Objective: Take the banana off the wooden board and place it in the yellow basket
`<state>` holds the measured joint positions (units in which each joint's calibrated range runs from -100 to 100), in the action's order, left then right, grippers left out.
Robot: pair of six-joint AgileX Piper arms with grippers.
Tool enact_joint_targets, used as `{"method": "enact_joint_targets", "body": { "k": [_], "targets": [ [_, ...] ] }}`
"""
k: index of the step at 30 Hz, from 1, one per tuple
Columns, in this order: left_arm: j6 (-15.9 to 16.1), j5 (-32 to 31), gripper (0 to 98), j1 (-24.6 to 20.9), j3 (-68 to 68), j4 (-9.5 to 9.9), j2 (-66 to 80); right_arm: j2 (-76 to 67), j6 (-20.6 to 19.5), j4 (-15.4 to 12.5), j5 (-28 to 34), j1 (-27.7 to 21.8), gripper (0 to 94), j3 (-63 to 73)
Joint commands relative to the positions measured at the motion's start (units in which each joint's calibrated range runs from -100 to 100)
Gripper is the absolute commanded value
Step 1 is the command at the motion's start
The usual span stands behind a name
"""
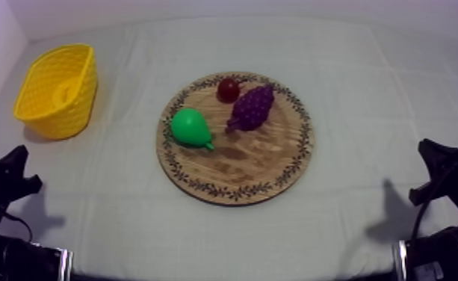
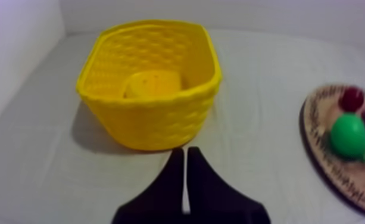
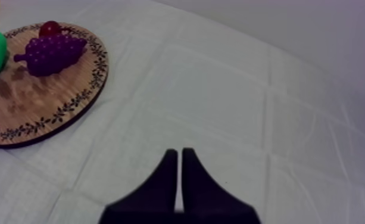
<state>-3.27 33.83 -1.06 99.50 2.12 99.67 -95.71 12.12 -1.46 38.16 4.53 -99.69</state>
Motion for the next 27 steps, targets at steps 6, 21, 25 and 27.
{"method": "enact_joint_targets", "body": {
  "k": [6, 21, 25, 27],
  "targets": [
    [-7.1, -1.6, 0.1, 0.0, 0.3, 0.01, 0.1, 0.0, 0.0, 0.0, 0.0, 0.0, 0.5, 0.0],
    [-6.6, -1.7, 0.1, 0.0, 0.3, 0.01, 0.1, 0.0, 0.0, 0.0, 0.0, 0.0, 0.5, 0.0],
    [-6.6, -1.7, 0.1, 0.0, 0.3, 0.01, 0.1, 0.0, 0.0, 0.0, 0.0, 0.0, 0.5, 0.0],
    [-6.6, -1.7, 0.1, 0.0, 0.3, 0.01, 0.1, 0.0, 0.0, 0.0, 0.0, 0.0, 0.5, 0.0]
  ]
}}
